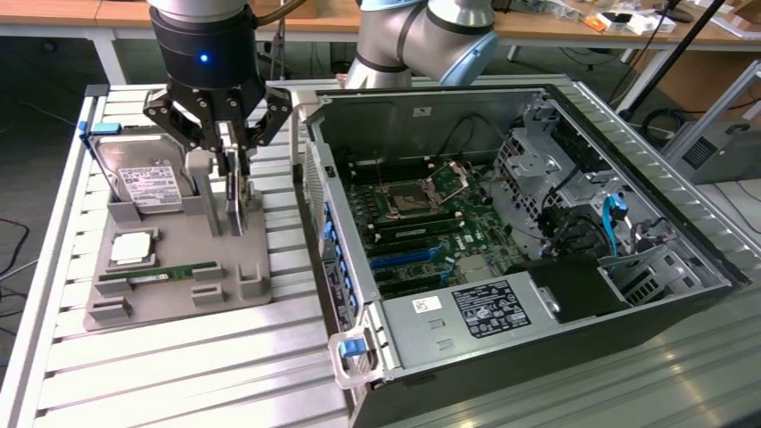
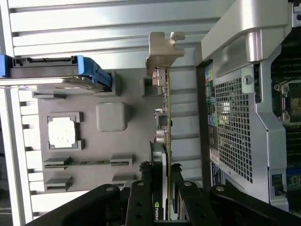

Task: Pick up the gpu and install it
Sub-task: 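Pick up the gpu and move the gpu toward the slot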

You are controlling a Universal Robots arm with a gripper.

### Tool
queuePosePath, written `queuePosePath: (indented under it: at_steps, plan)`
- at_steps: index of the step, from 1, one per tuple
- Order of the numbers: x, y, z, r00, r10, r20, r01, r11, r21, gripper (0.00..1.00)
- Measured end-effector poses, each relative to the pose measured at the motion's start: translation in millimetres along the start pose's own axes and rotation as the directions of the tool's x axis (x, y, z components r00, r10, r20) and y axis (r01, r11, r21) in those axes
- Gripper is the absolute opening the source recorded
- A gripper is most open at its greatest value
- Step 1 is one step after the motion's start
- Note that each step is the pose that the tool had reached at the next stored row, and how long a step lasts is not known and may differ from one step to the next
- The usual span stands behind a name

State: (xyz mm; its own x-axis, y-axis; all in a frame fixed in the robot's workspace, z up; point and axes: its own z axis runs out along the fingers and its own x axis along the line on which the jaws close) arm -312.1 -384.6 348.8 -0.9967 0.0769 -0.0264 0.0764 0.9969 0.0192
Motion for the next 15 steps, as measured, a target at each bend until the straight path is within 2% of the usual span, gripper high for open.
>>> queuePosePath:
  at_steps: [15]
  plan:
    - [-0.2, 0.1, -5.8, 1.0000, 0.000, 0.0000, 0.000, 1.0000, 0.0000, 0.27]
